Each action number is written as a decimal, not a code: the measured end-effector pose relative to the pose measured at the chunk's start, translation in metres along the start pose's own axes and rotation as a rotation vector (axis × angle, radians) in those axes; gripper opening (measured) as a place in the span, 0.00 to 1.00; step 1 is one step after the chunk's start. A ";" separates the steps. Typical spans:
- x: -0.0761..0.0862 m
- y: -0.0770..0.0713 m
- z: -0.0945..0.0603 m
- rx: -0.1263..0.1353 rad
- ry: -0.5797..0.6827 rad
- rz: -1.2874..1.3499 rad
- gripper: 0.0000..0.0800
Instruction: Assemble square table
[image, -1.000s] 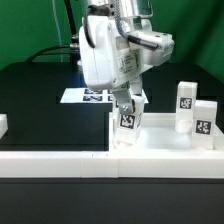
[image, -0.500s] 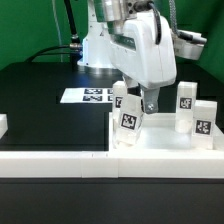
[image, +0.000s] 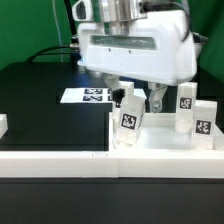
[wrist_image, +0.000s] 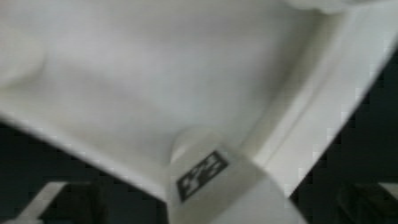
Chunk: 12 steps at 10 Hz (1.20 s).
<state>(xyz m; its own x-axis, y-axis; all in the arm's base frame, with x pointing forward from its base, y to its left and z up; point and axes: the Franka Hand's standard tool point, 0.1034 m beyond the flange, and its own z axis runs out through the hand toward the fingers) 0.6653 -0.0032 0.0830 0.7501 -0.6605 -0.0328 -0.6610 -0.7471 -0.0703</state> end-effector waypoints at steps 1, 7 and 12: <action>0.000 0.002 0.004 -0.009 0.007 -0.087 0.81; -0.001 0.003 0.008 -0.003 0.015 0.137 0.36; 0.003 0.001 0.007 0.067 -0.005 0.773 0.36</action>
Offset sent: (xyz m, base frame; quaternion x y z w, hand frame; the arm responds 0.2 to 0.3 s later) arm 0.0000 0.0000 0.0000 0.0000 0.0000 0.0000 1.0000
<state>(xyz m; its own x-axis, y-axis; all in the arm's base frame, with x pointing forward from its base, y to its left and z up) 0.6675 -0.0054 0.0755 0.0763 -0.9920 -0.1011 -0.9940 -0.0677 -0.0856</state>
